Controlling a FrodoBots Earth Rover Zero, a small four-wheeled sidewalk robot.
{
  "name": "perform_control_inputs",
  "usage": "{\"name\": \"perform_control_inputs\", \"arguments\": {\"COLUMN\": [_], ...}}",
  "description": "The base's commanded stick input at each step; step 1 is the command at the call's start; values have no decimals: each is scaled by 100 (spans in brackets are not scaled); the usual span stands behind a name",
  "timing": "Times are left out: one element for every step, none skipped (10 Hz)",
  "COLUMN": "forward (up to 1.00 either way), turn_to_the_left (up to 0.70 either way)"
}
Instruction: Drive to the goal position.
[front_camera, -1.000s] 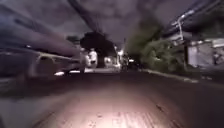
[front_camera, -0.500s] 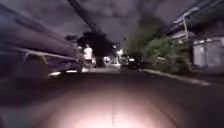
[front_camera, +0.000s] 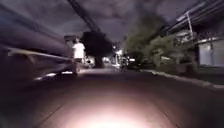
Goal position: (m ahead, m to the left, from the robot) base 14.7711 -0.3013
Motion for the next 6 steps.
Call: {"name": "perform_control_inputs", "arguments": {"forward": [100,100,100,100,100,100], "turn_to_the_left": [0,0,0,0,0,0]}}
